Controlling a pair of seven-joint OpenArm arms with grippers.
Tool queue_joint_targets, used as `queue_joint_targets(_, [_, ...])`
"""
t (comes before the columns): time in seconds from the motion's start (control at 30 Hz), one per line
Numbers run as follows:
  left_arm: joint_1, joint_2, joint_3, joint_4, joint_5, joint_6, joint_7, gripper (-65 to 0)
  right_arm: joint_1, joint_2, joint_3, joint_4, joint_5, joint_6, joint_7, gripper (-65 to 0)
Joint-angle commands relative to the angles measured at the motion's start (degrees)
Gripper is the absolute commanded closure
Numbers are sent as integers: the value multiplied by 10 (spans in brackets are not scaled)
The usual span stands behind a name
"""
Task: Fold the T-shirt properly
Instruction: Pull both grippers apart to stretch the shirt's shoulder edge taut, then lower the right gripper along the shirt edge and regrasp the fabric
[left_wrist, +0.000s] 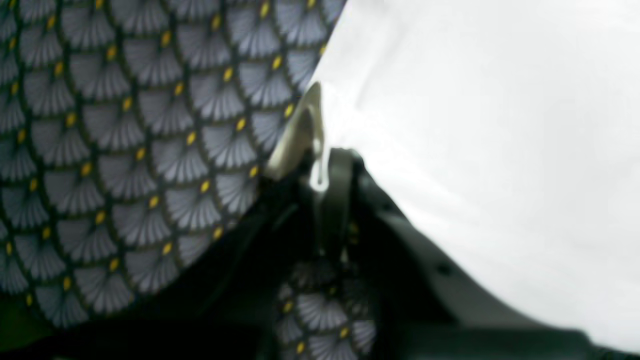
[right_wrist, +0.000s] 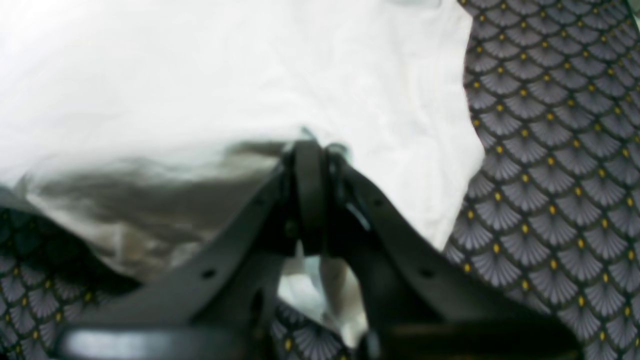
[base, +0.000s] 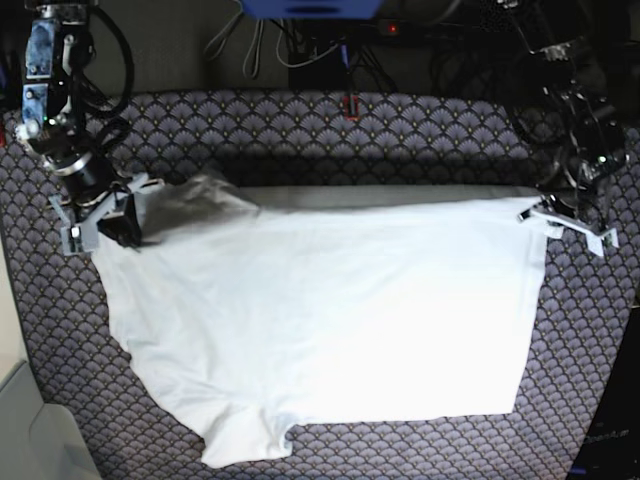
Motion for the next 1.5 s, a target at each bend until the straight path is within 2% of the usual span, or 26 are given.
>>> queue_joint_targets(0.0, [-8, -10, -1, 9, 2, 1, -8, -4, 6, 15, -3, 0, 3, -2, 15, 0])
queue_joint_targets(0.27, [-34, -9, -1, 8, 2, 1, -3, -4, 54, 20, -25, -52, 3, -2, 16, 0])
queue_joint_targets(0.5, [-35, -10, -1, -17, 2, 1, -8, -4, 97, 46, -63, -96, 3, -2, 16, 0])
queue_joint_targets(0.97, [-35, -10, -1, -35, 2, 1, -9, -4, 180, 58, -118, -166, 3, -2, 16, 0])
queue_joint_targets(1.23, [-35, -10, -1, -35, 2, 1, -9, -4, 222, 58, -127, -207, 2, -2, 16, 0])
queue_joint_targets(1.47, [-35, -10, -1, -35, 2, 1, -9, -4, 230, 75, -200, -210, 2, -2, 17, 0])
